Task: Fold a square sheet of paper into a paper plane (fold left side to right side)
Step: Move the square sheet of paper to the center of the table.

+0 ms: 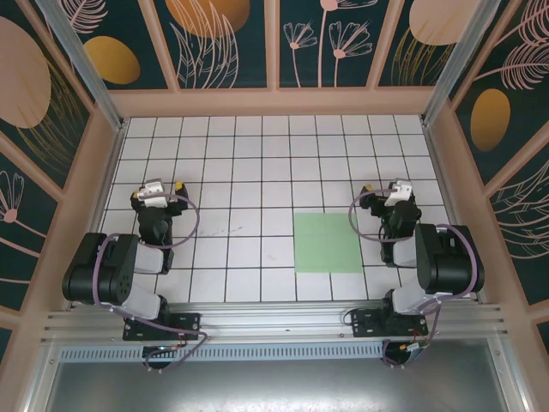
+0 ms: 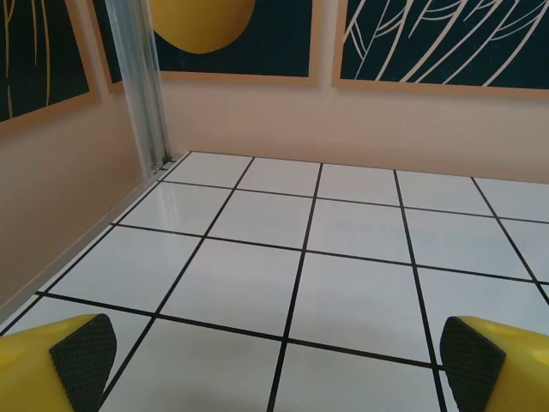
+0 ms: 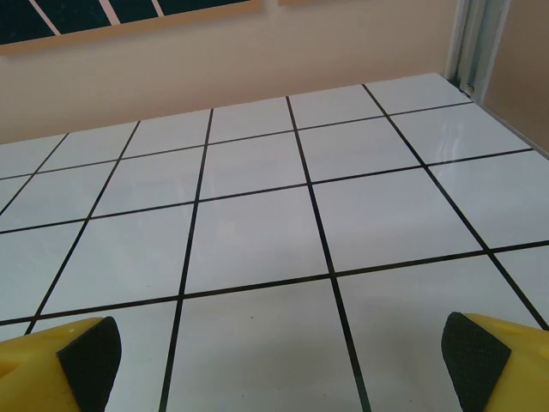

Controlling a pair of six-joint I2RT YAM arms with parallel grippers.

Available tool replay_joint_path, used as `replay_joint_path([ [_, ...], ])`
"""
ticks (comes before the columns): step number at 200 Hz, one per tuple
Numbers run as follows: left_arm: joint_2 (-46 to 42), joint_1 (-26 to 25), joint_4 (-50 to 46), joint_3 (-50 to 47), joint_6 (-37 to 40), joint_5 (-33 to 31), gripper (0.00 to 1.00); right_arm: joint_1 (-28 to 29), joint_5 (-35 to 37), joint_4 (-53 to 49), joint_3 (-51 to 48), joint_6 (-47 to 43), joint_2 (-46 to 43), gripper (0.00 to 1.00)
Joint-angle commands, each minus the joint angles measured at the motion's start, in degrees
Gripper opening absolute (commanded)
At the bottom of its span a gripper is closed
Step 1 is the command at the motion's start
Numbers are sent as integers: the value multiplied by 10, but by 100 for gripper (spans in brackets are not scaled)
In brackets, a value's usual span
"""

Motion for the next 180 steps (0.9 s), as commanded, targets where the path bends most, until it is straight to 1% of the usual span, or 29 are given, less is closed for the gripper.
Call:
replay_joint_path([
  [1,3,3,5,4,-9,-4,99,0,-12,28,5,-8,0,99],
  [144,0,4,11,1,-9,-9,99,-2,-11,29,6,-5,0,99],
  [162,-24,4,10,-9,-15,-23,99,-3,16,-24,22,9,-28,99],
  [180,-83,3,-45,-9,-15,-29,98,-2,11,-120,51,5,-79,99],
])
